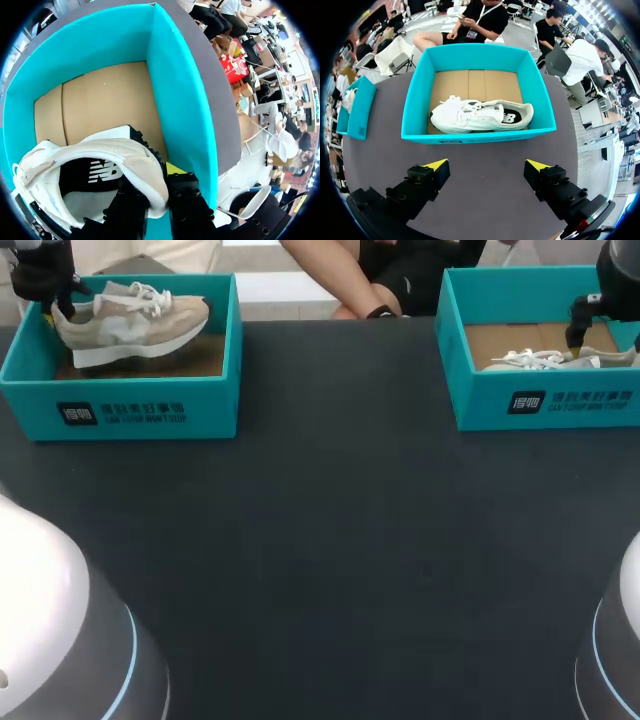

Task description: Take the shoe out of the shoebox, open the shoe tongue, remove and reinsert the insole, then place the shoe into the shoebox

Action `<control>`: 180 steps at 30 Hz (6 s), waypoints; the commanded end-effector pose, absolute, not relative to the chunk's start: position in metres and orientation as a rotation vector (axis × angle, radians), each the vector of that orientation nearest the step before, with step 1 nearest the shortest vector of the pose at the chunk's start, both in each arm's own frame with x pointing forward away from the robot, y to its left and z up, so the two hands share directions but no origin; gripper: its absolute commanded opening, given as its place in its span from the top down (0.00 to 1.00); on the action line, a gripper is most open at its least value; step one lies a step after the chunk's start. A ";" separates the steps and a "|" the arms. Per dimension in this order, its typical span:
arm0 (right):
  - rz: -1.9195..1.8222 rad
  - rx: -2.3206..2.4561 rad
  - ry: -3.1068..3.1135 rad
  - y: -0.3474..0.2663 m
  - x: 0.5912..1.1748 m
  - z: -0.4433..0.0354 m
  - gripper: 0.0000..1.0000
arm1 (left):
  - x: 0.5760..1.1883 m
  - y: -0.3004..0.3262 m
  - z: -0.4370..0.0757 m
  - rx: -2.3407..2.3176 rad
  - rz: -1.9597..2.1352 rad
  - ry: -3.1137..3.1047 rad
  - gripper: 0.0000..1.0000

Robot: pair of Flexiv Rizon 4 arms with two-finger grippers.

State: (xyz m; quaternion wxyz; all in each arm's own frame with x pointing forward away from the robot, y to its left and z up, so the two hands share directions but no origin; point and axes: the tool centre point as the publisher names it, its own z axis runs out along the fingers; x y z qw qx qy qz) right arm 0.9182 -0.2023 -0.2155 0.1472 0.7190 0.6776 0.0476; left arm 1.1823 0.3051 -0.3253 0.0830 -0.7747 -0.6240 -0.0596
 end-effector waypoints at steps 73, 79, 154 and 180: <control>0.140 2.069 1.948 -0.202 0.918 -0.216 0.00 | 0.936 0.097 -0.093 -2.162 -0.502 -1.982 1.00; 0.140 2.069 1.948 -0.202 0.918 -0.216 0.00 | 0.922 0.082 -0.090 -2.159 -0.512 -1.970 1.00; 0.140 2.069 1.948 -0.202 0.918 -0.216 0.00 | 0.866 -0.003 -0.098 -2.176 -0.513 -2.010 1.00; 0.140 2.069 1.948 -0.202 0.918 -0.216 0.00 | 0.769 -0.116 -0.190 -2.421 -0.432 -1.879 1.00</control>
